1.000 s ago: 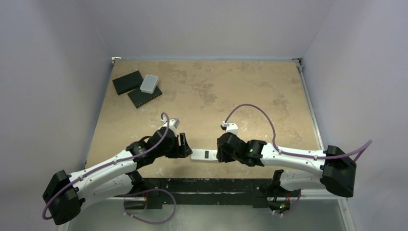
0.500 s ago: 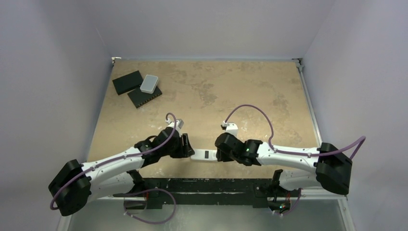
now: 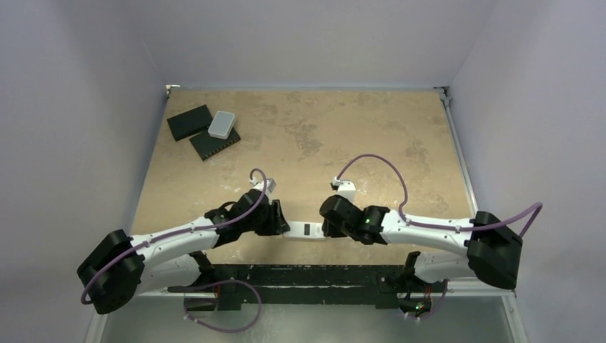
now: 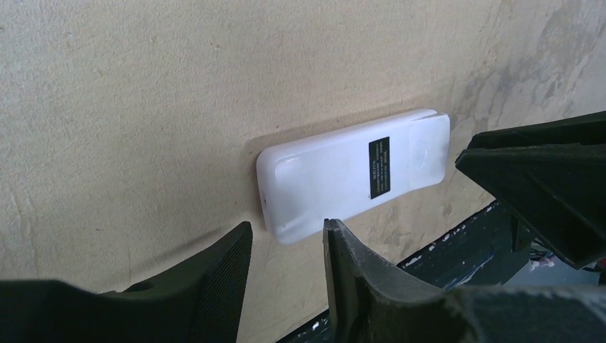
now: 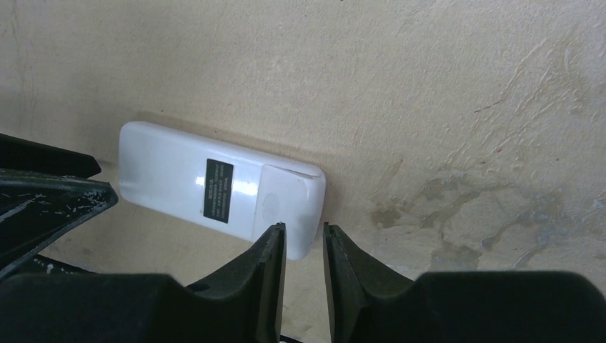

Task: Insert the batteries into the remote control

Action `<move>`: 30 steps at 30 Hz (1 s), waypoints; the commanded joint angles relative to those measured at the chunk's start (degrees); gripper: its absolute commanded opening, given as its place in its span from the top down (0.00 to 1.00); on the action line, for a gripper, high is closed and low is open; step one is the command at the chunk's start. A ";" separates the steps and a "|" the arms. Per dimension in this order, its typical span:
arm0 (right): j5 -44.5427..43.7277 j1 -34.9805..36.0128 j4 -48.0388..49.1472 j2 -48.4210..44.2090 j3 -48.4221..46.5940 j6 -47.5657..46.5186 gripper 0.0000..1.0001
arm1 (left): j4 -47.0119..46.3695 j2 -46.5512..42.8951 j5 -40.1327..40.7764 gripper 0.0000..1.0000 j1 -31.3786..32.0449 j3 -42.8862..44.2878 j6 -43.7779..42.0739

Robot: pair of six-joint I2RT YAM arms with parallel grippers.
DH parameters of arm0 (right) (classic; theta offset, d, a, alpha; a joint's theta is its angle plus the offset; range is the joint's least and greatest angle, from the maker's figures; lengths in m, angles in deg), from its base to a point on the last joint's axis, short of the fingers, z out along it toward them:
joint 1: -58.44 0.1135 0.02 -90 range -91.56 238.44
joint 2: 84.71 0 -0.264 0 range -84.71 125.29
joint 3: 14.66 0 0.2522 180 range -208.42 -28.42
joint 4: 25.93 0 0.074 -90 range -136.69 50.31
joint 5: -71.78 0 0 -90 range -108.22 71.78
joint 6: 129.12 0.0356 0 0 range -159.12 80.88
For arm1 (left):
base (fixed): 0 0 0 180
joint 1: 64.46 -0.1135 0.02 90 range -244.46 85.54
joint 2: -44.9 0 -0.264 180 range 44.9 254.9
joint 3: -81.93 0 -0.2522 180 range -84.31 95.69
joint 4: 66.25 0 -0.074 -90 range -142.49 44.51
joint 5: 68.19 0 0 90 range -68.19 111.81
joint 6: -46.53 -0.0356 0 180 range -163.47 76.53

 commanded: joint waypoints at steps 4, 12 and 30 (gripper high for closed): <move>-1.57 -0.74 2.31 1.49 -0.87 1.67 0.69 | -3.68 0.92 -0.76 0.61 -0.21 -1.06 -0.03; -0.92 -1.17 3.87 3.29 -0.37 1.84 0.72 | -4.68 1.83 -1.16 0.64 -0.27 -1.46 -0.12; 2.04 -1.37 7.03 6.95 0.80 1.84 0.86 | -8.03 5.46 -2.81 0.74 -0.28 -1.53 -0.37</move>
